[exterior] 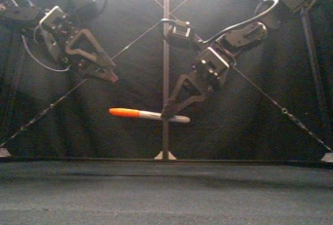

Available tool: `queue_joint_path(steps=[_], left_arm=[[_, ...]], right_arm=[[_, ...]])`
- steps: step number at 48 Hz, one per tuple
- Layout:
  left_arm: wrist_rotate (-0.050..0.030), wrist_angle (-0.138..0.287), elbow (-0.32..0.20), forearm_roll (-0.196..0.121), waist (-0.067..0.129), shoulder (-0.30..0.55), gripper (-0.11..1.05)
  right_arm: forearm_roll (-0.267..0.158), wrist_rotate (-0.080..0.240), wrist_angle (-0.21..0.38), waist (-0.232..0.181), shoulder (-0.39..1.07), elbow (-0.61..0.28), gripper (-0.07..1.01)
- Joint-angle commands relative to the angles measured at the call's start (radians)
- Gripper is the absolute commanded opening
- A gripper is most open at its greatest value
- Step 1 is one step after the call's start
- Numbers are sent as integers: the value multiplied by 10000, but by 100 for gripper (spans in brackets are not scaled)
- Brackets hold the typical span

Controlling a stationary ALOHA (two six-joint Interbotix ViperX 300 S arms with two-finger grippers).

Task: Uncap the pen

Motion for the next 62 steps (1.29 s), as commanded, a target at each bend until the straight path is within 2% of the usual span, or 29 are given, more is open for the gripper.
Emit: queue_joint_path(steps=[1, 18, 27, 41, 48, 62], left_arm=[[0, -46, -337, 15, 0, 383, 85], [0, -46, -721, 0, -77, 1749, 85], [-31, -31, -813, -15, -107, 2194, 84], [0, -31, -1012, -15, -107, 2500, 82], [0, -31, -1028, -15, -92, 2500, 77], [0, 15, -1043, 0, -92, 2485, 59]], right_arm=[[-31, 0, -31, 61, -399, -291, 51], [-15, -46, -31, 184, -568, -368, 51], [-15, -46, -31, 215, -629, -353, 51], [-31, -46, -31, 215, -629, -353, 51], [-31, -31, -31, 215, -629, -276, 51], [-15, 15, 31, 215, -614, -184, 51]])
